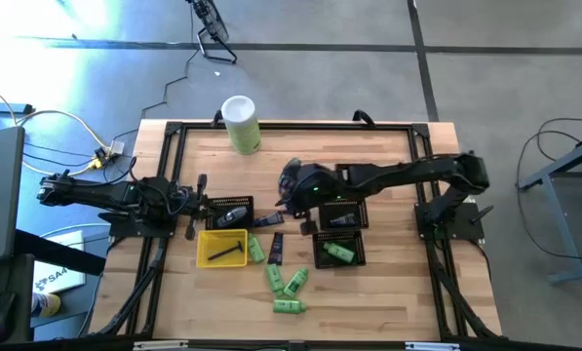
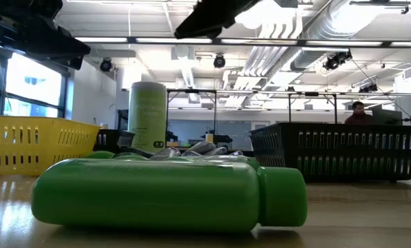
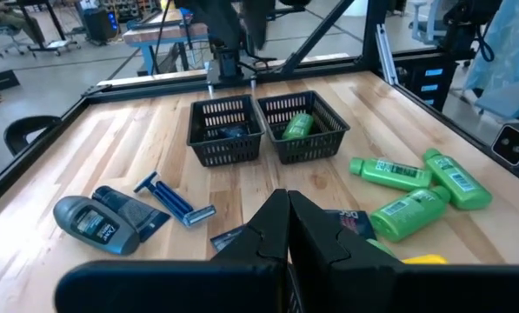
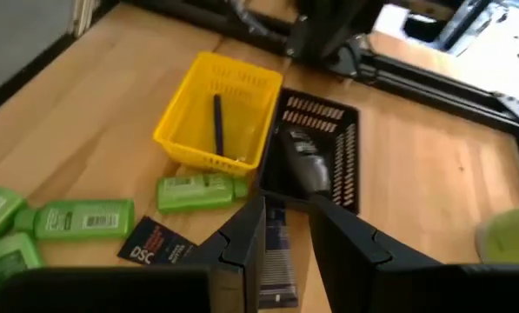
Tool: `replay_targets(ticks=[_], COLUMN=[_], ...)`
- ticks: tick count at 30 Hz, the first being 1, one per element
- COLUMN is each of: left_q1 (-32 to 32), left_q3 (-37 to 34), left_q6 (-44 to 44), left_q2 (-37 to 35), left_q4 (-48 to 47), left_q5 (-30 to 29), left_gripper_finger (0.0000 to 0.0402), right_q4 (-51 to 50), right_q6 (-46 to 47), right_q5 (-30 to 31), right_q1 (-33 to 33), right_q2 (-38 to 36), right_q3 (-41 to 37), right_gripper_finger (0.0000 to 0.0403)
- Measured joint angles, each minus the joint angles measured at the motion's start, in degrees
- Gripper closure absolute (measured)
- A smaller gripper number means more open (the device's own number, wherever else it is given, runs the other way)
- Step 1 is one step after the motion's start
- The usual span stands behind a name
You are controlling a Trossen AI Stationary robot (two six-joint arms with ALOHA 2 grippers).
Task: Pick & Place Travel size toiletries
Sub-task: Put the blue shave cream into the top right black bin
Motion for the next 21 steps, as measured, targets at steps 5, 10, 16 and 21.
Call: replay_targets(ticks=[5, 10, 16, 21], left_q1=[0.0, 0.0, 0.0, 0.0], left_q3=[0.0, 0.0, 0.0, 0.0], left_q6=[0.1, 0.1, 0.1, 0.1], left_q2=[0.0, 0.0, 0.0, 0.0], left_q4=[0.1, 0.1, 0.1, 0.1], left_q5=[-0.1, -0.1, -0.1, -0.1], left_gripper_finger=[0.0402, 0.0402, 0.0402, 0.0402], right_q4=[-5.5, -8.3, -10.8, -13.5], right_q6=[-2.9, -4.9, -5.9, -8.4], right_q5=[-0.1, -0.4, -3.8, -5.1], right_q1=[0.8, 1.2, 1.2, 1.9], right_q2=[5.2, 9.0, 12.8, 15.4], right_q3=[7.7, 13.4, 17.4, 17.4], right_gripper_finger=[0.0317, 0.0317, 0.0317, 0.0317])
